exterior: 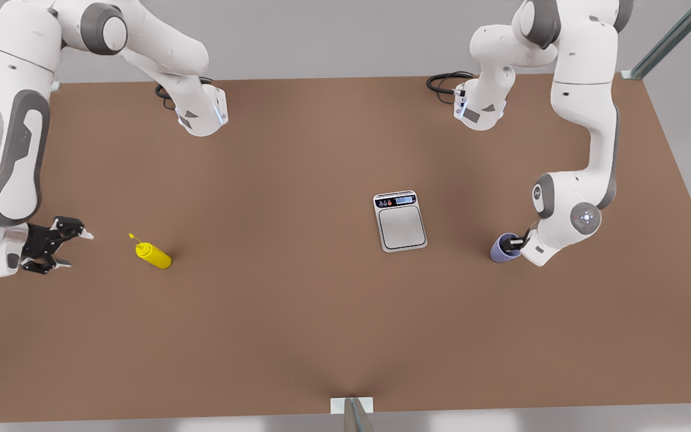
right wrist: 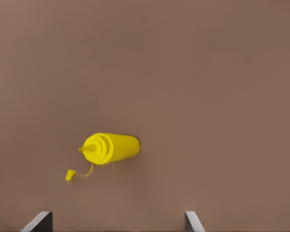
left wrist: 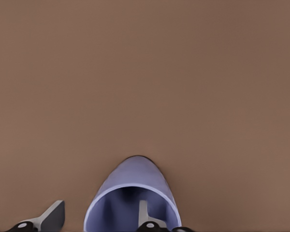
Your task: Move cup to the weight, pick up sauce bottle, pour sauce
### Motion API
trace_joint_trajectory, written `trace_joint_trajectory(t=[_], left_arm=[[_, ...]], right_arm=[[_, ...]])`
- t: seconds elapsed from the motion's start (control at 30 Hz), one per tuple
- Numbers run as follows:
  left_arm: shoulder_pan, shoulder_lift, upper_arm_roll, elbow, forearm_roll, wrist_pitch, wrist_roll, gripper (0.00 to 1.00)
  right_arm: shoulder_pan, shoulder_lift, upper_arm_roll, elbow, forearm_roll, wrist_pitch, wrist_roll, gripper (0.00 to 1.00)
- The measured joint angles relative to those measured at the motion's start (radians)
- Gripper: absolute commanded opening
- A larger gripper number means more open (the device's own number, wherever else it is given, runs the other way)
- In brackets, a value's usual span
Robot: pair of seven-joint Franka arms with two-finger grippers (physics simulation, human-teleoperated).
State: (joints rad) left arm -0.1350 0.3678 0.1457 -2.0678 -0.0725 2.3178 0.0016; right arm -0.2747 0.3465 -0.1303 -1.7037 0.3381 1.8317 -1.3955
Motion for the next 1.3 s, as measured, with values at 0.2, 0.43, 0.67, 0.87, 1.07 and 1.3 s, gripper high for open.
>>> trace_joint_trajectory(t=[0.2,0.43,0.67,0.87,1.07,1.3], left_arm=[[0.0,0.022,0.0,0.0,0.0,0.015,-0.024,0.46],[0.002,0.045,0.0,0.003,0.0,0.032,-0.025,0.31],[0.0,0.054,0.0,0.003,0.001,0.051,-0.023,0.21],[0.0,0.053,0.0,0.004,0.021,0.052,-0.025,0.21],[0.0,0.036,-0.003,0.008,0.063,0.05,-0.028,0.21],[-0.001,0.022,-0.048,0.02,0.054,0.051,-0.038,0.21]], right_arm=[[-0.181,-0.001,0.0,-0.219,0.179,0.129,-0.265,1.0],[-0.198,-0.003,0.0,-0.386,0.341,0.271,-0.451,1.0],[-0.221,0.016,0.0,-0.519,0.696,0.274,-0.913,1.0],[-0.226,0.088,0.0,-0.511,0.832,0.259,-1.126,1.0],[-0.182,0.127,0.008,-0.493,0.887,0.259,-1.171,1.0],[-0.132,0.162,0.009,-0.465,0.921,0.251,-1.169,1.0]])
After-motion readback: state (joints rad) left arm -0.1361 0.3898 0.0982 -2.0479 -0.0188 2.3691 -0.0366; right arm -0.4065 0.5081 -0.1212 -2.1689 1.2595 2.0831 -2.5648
